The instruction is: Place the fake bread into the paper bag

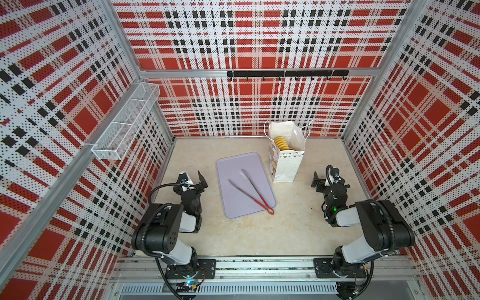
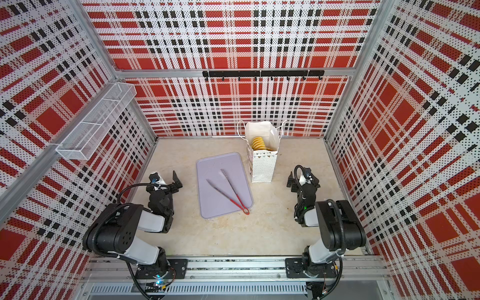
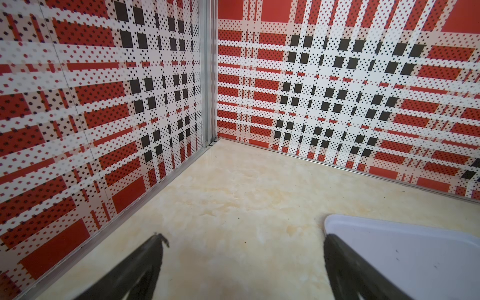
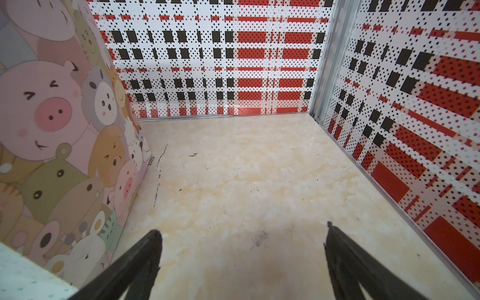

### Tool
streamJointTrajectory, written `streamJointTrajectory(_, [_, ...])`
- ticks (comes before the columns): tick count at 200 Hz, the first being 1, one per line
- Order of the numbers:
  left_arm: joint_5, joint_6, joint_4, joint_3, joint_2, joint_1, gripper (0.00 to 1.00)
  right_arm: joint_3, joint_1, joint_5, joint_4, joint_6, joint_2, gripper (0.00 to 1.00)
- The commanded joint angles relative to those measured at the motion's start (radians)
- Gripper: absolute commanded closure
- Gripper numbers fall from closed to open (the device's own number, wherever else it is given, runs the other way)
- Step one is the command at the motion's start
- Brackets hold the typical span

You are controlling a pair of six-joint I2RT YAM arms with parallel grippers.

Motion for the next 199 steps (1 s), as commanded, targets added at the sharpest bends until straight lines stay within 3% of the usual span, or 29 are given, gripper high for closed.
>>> streamJointTrajectory(1, [0.005,0.004,0.019,0.005,0.003,0.007,0.02,0.005,-0.01,-0.003,0.012,-0.011,0.009,0.0])
streamJointTrajectory(199, [-0.012,0.021,0.036,-0.003,0.006,-0.01,0.02,0.005,-0.01,-0.004,0.013,-0.011,0.009,0.0])
